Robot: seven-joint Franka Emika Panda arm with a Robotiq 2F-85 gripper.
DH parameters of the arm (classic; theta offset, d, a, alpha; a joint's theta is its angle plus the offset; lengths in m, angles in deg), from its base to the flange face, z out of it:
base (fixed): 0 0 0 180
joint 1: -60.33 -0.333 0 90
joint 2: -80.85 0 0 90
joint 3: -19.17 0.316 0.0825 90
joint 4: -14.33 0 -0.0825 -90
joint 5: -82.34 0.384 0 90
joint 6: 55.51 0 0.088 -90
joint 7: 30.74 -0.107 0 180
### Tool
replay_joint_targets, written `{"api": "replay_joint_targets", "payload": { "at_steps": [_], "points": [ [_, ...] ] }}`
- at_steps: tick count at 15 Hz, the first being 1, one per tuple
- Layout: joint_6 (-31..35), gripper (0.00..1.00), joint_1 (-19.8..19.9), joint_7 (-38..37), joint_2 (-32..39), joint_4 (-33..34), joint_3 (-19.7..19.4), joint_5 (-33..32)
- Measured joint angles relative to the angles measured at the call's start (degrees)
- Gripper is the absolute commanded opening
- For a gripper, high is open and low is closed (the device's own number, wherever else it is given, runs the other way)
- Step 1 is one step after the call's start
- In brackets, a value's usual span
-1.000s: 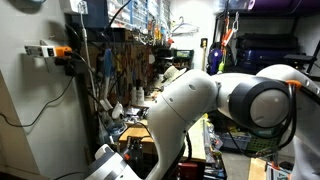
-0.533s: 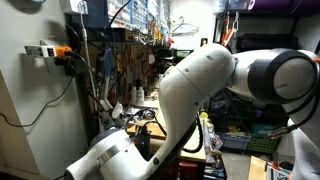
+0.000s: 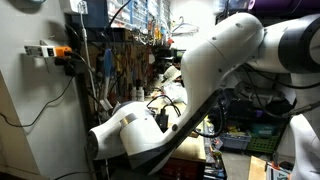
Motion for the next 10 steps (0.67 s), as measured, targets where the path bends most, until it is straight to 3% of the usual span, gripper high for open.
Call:
{"api": "replay_joint_targets", "payload": {
  "at_steps": [4,5,10],
  "points": [
    [8.4,0.06,4.2,2.2,-10.4,-8.9,0.2,6.0],
    [10.4,0.23,5.2,3.2,-13.0,-10.8,0.2,7.6],
    [14.4,0.23,7.5,5.4,-22.0,-17.0,0.1,11.3]
  ]
}}
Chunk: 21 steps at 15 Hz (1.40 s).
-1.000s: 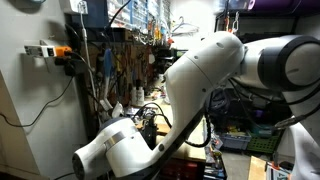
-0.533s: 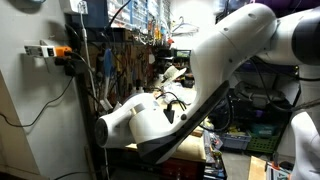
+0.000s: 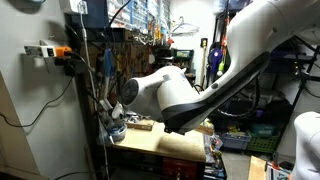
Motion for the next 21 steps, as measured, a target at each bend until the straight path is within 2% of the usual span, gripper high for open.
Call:
{"api": "replay_joint_targets", "payload": {
  "at_steps": [1,2,5,9,12,15,21],
  "points": [
    [0.1,0.23,0.0,0.0,-0.1,-0.3,0.0,0.1],
    [0.2,0.06,0.0,0.0,-0.1,-0.4,0.0,0.1],
    [0.3,0.06,0.0,0.2,0.2,-0.3,0.0,-0.1],
    [0.8,0.06,0.8,10.1,1.6,1.9,-0.4,-0.5],
    [4.6,0.06,1.9,17.7,2.7,4.3,-1.3,-0.5],
    [9.1,0.06,2.9,21.5,4.3,6.6,-2.2,-0.3],
    [11.0,0.06,5.1,28.1,9.3,12.4,-4.5,6.6]
  ]
}}
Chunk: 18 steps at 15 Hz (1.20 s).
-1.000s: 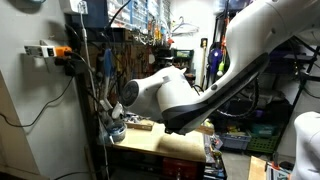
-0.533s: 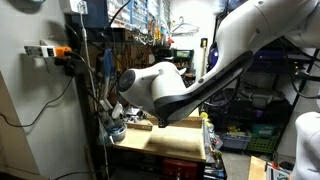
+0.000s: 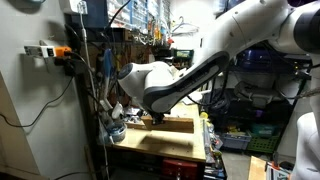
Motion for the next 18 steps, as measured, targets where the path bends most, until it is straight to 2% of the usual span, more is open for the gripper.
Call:
{"api": "replay_joint_targets", "payload": {
  "at_steps": [8,14,18],
  "points": [
    [0.4,0.06,1.5,9.1,3.6,7.4,-2.0,8.7],
    [6.4,0.06,4.5,15.9,3.6,7.8,-3.6,14.6],
    [7.7,0.06,6.7,21.6,3.6,7.9,-4.2,18.9]
  ]
}}
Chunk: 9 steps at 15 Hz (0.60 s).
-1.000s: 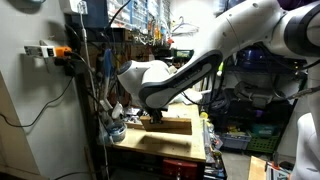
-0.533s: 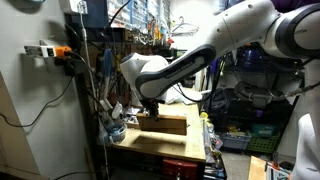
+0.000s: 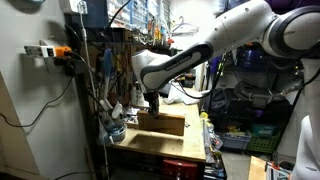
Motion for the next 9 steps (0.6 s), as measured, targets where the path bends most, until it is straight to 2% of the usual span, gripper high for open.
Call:
{"api": "replay_joint_targets", "payload": {
  "at_steps": [5,9],
  "points": [
    [0.0,0.06,1.7,5.1,0.0,0.7,-0.4,4.1],
    [-0.4,0.06,2.4,5.9,0.6,1.8,-1.2,5.4]
  ]
}}
